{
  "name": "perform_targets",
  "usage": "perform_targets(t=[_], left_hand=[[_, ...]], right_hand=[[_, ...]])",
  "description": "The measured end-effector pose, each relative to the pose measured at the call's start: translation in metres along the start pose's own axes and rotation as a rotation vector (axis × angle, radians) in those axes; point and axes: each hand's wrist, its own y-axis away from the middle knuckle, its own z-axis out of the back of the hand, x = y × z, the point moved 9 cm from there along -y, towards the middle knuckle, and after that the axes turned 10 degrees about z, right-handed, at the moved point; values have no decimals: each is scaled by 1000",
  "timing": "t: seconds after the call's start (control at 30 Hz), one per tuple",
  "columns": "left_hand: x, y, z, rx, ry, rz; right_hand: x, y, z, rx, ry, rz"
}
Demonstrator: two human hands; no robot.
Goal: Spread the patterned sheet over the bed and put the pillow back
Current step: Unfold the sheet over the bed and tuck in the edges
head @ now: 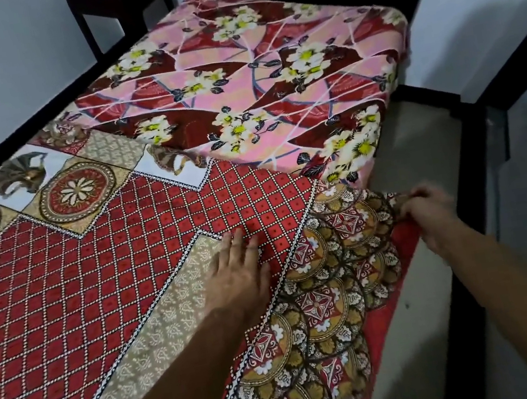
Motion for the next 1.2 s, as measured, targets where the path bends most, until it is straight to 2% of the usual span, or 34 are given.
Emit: perform_targets(t=[0.07, 0.13, 0.27, 0.4, 0.5, 0.57, 0.63, 0.73, 0.8, 0.93, 1.0, 1.1, 1.2], left_hand=[[-7, -9, -5, -8, -21, -31], [-10, -17, -14, -3, -59, -66], [-7, -24, -31, -5, -94, -96], [-10, -24, -36, -50, -86, -90], [-15, -26, -35, -70, -80, -76], [-19, -28, -35, -64, -73, -69], [-19, -28, -35, -51, -71, -71], [-19, -27, -34, -23, -62, -86], [-19, -20, -34, -15, -66, -106], [-15, 7, -38, 6, -67, -137], [-11, 20, -42, 1, -69, -148], [-1, 34, -46, -20, -72, -182], [10, 43, -49, -37, -101, -211]], right_hand=[[-4, -3, -1, -137, 111, 84], [-25, -4, -4, -179, 271, 78], [-63, 0, -21, 61, 611, 95], [-75, -3, -8, 115, 656, 118], [-100, -4, -8, 136, 692, -21], [-113, 4, -16, 133, 585, -93], [-118, 44, -36, 151, 337, -232], [-155, 132, -70, 385, 162, -564], [-178, 175, -76, 432, 121, -666], [-192, 198, -71, 241, -24, -612], [-182, 198, -57, 91, -19, -497], [-165, 184, -19, -179, 128, -241], [-158, 189, -8, -265, 314, -149]])
